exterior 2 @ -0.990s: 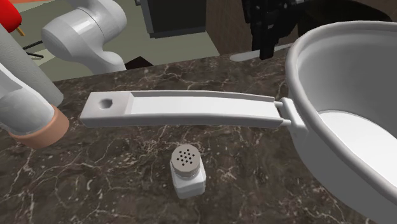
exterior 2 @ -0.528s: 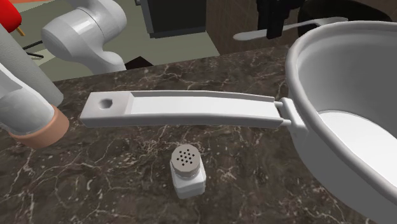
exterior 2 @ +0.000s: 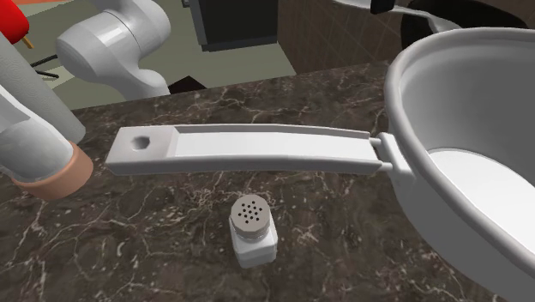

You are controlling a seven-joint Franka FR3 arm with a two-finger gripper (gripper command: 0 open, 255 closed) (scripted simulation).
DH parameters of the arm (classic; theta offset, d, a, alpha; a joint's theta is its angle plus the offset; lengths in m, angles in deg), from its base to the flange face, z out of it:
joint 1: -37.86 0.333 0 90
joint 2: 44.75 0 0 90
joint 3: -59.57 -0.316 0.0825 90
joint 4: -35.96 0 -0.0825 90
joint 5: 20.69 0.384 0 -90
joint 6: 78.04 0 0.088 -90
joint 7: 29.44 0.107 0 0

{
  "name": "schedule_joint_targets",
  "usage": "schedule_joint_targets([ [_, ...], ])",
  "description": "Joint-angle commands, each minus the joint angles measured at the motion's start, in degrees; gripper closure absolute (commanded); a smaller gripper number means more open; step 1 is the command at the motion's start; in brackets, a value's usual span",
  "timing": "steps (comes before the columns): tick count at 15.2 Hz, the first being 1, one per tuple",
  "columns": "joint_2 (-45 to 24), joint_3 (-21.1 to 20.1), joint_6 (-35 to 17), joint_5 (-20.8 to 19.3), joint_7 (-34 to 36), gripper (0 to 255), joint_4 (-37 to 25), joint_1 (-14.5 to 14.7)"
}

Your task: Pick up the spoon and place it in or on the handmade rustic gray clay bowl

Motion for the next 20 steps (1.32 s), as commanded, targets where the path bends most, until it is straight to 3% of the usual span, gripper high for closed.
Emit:
schedule_joint_targets([
  [1,-1.18,-0.91,0.84,-0.02,1.44,255,-2.05,0.43],
  [10,-12.08,-8.12,2.92,-1.39,12.93,255,-14.78,4.68],
  [17,-25.02,-12.81,7.51,-5.14,21.84,255,-31.62,9.52],
  [20,-23.83,-12.64,4.68,-4.86,21.87,255,-27.62,9.39],
])
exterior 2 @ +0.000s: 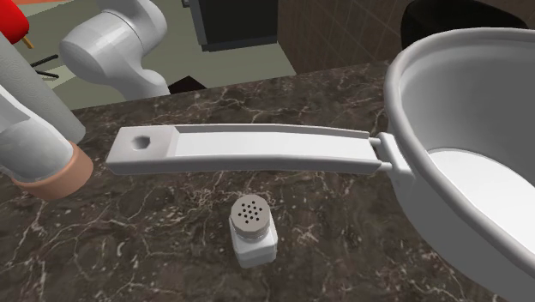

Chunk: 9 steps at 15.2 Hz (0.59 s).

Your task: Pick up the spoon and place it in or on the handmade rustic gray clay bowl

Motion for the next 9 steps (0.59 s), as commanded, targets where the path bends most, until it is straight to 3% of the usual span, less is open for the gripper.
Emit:
schedule_joint_targets([
  [1,0.47,0.01,-1.81,0.09,0.17,255,2.24,-0.04],
  [9,2.48,0.16,-8.72,0.46,0.35,255,11.12,-0.36],
])
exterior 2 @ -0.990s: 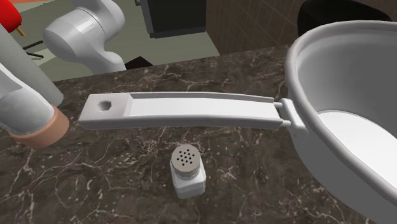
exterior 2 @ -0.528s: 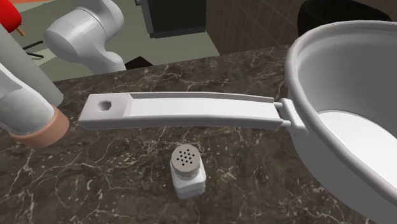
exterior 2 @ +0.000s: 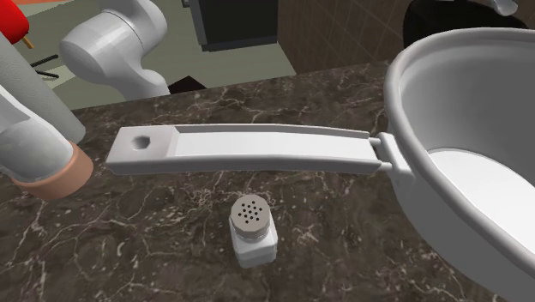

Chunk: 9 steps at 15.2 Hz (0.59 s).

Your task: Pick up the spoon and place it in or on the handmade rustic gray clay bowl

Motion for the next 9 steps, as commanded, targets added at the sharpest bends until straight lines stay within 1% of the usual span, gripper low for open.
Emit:
schedule_joint_targets([
  [1,0.14,0.00,-1.55,0.00,0.12,255,1.69,-0.01],
  [4,0.51,0.04,-3.74,0.05,0.21,255,4.25,-0.07],
  [9,0.51,0.05,-3.74,0.05,0.21,255,4.25,-0.06],
])
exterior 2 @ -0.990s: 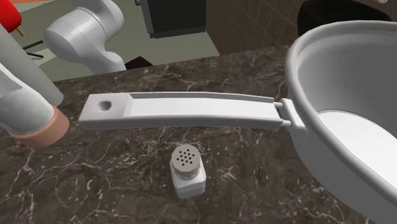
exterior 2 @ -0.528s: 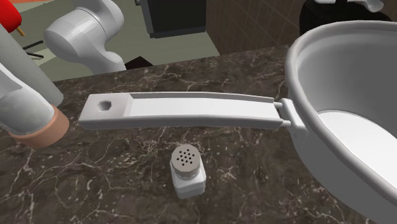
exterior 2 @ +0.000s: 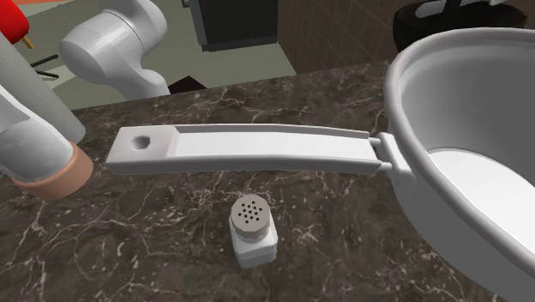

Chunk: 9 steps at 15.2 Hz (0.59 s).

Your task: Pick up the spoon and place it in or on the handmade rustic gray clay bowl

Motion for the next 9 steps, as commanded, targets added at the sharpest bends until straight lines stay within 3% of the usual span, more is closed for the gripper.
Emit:
schedule_joint_targets([
  [1,0.00,-0.01,-0.02,0.01,-0.01,255,0.08,0.00],
  [3,0.00,-0.01,-0.02,0.01,-0.01,255,0.08,0.00],
  [4,0.01,-0.01,-0.02,0.01,0.00,0,0.08,0.01],
  [9,0.01,-0.01,-0.02,0.01,0.00,0,0.08,0.01],
])
